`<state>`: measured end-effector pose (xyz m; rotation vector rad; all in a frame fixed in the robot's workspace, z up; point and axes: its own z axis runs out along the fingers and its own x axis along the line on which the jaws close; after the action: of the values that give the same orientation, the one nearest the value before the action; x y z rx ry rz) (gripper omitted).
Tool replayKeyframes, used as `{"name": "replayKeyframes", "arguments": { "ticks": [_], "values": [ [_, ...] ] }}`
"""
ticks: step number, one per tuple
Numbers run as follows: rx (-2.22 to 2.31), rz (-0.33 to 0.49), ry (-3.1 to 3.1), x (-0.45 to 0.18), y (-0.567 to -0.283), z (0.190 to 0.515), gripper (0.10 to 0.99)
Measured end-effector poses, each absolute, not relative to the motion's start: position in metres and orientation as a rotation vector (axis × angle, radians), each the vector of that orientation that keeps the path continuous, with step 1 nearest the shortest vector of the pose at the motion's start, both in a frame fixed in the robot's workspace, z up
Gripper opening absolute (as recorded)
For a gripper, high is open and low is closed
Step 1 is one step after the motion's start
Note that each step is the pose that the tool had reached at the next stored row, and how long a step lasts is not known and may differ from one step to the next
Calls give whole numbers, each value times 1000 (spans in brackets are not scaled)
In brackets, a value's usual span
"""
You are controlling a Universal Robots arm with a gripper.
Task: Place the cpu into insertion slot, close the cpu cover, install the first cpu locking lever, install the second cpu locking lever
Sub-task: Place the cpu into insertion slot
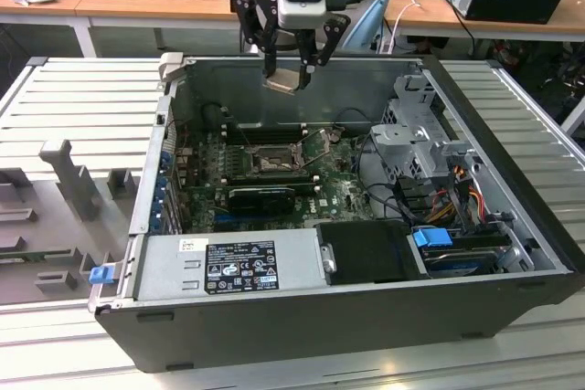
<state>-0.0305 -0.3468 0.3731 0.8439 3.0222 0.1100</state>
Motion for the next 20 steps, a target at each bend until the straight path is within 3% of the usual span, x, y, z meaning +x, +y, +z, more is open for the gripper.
{"name": "replayKeyframes", "arguments": {
  "ticks": [20],
  "values": [
    [1077, 109, 2941, -30, -347, 373, 525]
  ]
}}
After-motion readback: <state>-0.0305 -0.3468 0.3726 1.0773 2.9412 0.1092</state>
